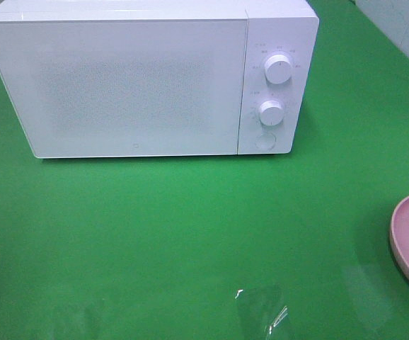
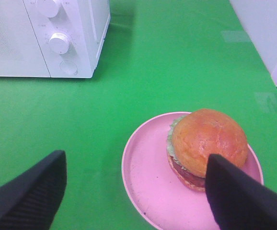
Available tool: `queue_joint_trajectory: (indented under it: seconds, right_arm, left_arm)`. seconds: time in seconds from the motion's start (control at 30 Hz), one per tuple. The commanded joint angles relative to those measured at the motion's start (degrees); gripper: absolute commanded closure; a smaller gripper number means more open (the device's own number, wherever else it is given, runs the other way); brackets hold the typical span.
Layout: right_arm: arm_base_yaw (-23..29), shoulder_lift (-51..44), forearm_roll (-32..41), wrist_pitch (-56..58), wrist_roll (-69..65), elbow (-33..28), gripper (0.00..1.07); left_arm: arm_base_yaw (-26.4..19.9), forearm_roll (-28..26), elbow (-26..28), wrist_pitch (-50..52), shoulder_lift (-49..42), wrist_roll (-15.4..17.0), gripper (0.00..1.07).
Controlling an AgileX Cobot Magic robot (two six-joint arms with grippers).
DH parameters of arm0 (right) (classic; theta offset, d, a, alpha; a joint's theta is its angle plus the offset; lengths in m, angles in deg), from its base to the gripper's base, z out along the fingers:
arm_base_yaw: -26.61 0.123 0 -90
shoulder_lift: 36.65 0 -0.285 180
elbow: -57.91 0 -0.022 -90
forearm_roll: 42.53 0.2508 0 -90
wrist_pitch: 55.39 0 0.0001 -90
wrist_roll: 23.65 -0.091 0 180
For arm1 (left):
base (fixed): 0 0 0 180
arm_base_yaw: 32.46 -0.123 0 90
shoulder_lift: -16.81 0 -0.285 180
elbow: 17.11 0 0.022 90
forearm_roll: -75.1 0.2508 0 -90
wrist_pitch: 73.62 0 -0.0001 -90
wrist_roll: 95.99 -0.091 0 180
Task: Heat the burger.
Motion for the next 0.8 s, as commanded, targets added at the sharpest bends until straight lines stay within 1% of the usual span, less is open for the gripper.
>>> queue_joint_trajectory:
  seconds: [0.03,0.27,0.3,0.33,0.4,0.43,0.47,0.5,0.53,0.57,0.6,0.63,0.67,0.77,0.8]
  right_arm:
    - [-0.4,-1.6,-0.17,-0.46,0.97,-0.06,0.32]
    - [-0.4,-1.6,-0.17,-0.46,0.97,-0.06,0.32]
    - [-0.4,-1.6,-0.17,-0.46,0.97,-0.06,0.32]
    - [-0.4,-1.6,-0.17,-0.46,0.97,-0.06,0.32]
    - [-0.4,-1.6,-0.17,-0.46,0.97,-0.06,0.32]
    - [-0.4,-1.6,-0.17,-0.46,0.97,-0.06,0.32]
    - [-0.4,-1.6,-0.17,-0.46,0.97,-0.06,0.32]
    - [-0.4,-1.6,-0.17,-0.46,0.97,-0.06,0.32]
    - [-0.4,-1.6,-0.17,-0.46,0.97,-0.06,0.32]
    - [-0.4,-1.6,-0.17,-0.46,0.97,-0.06,0.32]
    - [-0.4,-1.6,-0.17,-0.46,0.97,-0.06,0.32]
    - [-0.4,-1.6,-0.17,-0.46,0.97,-0.06,0.32]
    - [-0.4,-1.6,-0.17,-0.46,0.97,-0.06,0.32]
    - [-0.4,-1.6,-0.17,-0.46,0.97,-0.06,0.32]
    - [-0.4,-1.6,-0.17,-0.46,0.97,-0.06,0.32]
  left_arm:
    - [-0.17,1.55,-0.29,0.74,-5.33,0.69,0.09]
    - [-0.17,1.66,-0.29,0.8,-10.26,0.69,0.09]
    - [-0.17,1.66,-0.29,0.8,-12.95,0.69,0.09]
    - [-0.17,1.66,-0.29,0.8,-12.95,0.69,0.09]
    - [-0.17,1.66,-0.29,0.86,-18.39,0.69,0.09]
    - [-0.17,1.66,-0.29,0.86,-18.39,0.69,0.09]
    - [-0.17,1.83,-0.29,0.86,-21.37,0.69,0.09]
    - [-0.17,1.83,-0.29,0.86,-21.37,0.69,0.09]
    - [-0.17,1.78,-0.29,0.86,-24.98,0.69,0.09]
    - [-0.17,1.78,-0.29,0.86,-24.98,0.69,0.09]
    - [-0.17,1.78,-0.29,0.92,-27.79,0.69,0.09]
    - [-0.17,1.78,-0.29,0.92,-27.79,0.69,0.09]
    - [-0.17,1.78,-0.29,0.92,-30.31,0.69,0.09]
    - [-0.17,1.83,-0.29,0.92,-31.57,0.69,0.09]
    - [-0.17,1.95,-0.29,0.92,-33.52,0.69,0.09]
